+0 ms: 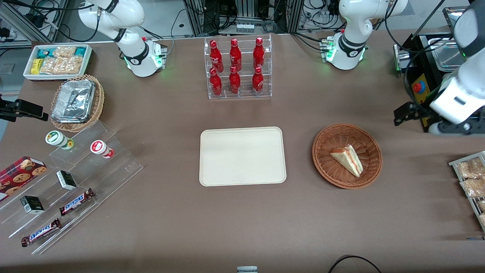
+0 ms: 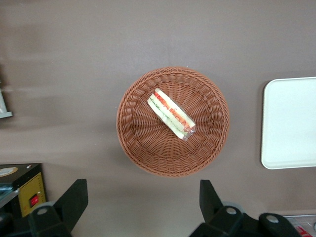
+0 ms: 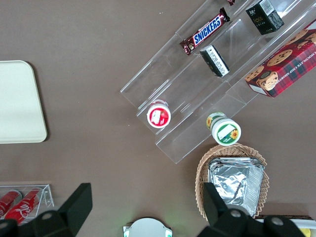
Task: Place sandwich from basket to tray
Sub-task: 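Lower the open left gripper over the sandwich in the wicker basket, then close the left gripper on the wrapped sandwich and lift it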
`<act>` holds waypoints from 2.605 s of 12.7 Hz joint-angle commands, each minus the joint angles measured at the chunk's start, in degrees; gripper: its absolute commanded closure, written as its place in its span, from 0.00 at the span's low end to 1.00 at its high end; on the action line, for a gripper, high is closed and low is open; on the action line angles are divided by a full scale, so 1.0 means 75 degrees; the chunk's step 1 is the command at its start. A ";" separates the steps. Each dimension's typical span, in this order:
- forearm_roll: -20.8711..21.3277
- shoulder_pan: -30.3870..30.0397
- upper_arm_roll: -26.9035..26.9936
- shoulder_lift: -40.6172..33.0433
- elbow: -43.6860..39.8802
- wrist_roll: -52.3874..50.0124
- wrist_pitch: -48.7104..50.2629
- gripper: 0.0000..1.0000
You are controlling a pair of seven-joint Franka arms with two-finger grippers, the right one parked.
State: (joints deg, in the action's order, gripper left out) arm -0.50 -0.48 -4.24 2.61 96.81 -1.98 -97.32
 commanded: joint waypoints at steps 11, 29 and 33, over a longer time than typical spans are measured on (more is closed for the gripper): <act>-0.0051 0.0720 -0.0091 0.0319 0.3357 -0.5487 -0.4285 0.00; -0.0004 0.0955 -0.0021 0.1797 0.4002 -0.6709 -0.6501 1.00; 0.0241 0.1001 -0.0044 0.1143 0.3618 -0.6615 -0.5277 1.00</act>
State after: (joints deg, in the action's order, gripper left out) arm -0.14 6.60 -4.47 14.80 126.30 -51.46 -142.99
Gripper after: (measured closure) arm 0.700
